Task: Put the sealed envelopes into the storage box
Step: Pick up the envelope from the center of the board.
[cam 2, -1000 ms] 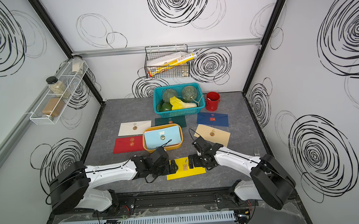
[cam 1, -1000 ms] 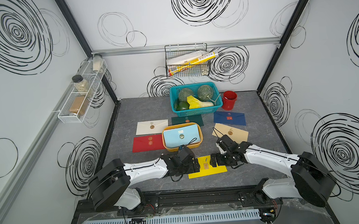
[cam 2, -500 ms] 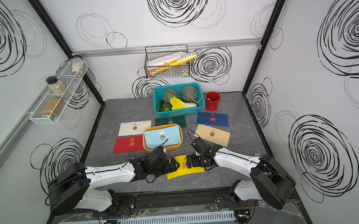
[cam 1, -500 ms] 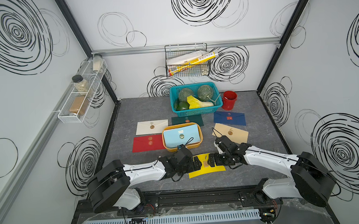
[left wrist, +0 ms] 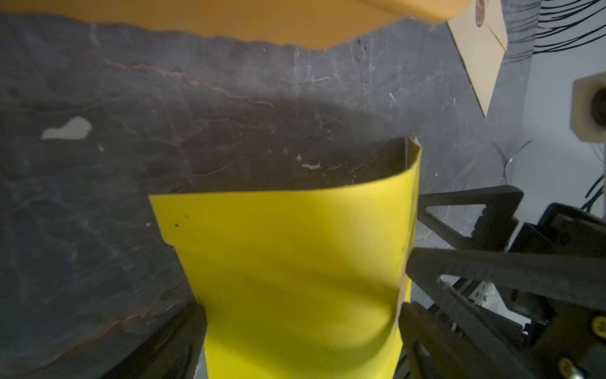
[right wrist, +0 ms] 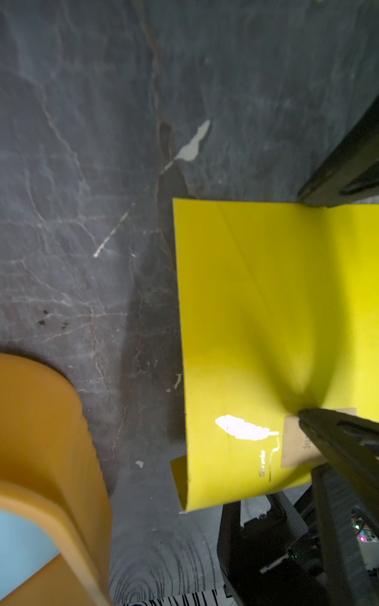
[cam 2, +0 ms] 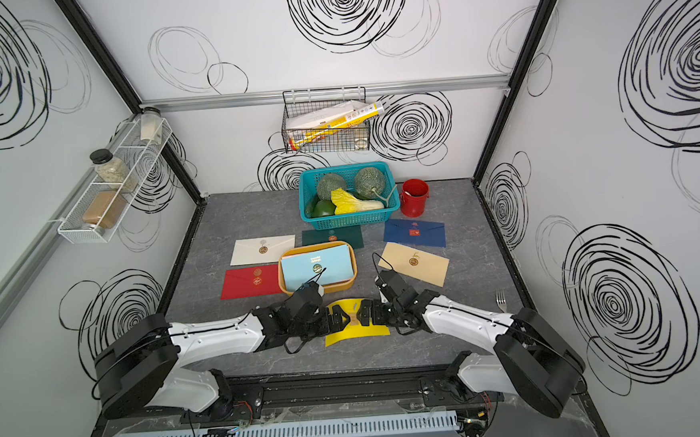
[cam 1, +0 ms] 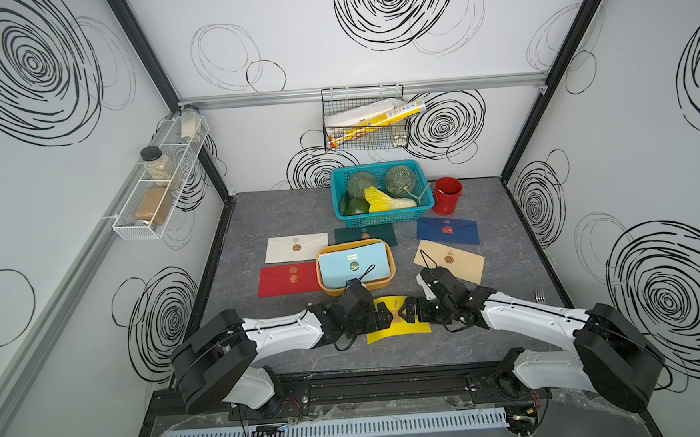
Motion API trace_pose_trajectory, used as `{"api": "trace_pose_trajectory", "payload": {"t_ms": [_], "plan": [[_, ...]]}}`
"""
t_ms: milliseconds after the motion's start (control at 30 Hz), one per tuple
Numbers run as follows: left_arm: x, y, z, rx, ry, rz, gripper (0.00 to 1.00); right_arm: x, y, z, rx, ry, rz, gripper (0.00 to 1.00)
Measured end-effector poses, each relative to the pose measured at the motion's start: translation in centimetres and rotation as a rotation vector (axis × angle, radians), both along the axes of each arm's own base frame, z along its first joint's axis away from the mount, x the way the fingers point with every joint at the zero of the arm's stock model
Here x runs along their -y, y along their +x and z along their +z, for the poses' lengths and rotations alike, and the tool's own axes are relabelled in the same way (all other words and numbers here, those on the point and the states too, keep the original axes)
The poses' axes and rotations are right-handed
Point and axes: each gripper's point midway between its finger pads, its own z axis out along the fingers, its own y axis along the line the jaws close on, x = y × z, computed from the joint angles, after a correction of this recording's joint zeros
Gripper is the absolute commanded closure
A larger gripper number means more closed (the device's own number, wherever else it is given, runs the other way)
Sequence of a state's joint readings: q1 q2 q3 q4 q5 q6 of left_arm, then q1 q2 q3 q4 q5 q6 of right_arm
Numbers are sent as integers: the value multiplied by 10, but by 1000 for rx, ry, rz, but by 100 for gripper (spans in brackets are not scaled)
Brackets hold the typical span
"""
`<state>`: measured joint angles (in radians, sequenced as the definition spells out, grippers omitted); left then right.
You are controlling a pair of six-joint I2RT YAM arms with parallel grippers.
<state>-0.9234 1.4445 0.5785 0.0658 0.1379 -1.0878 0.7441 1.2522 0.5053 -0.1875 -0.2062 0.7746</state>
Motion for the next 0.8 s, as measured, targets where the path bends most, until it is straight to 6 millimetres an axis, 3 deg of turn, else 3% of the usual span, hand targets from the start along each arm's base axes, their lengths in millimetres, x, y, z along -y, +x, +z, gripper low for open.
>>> {"api": "trace_pose_trajectory", "payload": {"t_ms": [800], "plan": [[11,7,-3,45,63,-82,3,-5,-10,2,-9,46,46,0]]}}
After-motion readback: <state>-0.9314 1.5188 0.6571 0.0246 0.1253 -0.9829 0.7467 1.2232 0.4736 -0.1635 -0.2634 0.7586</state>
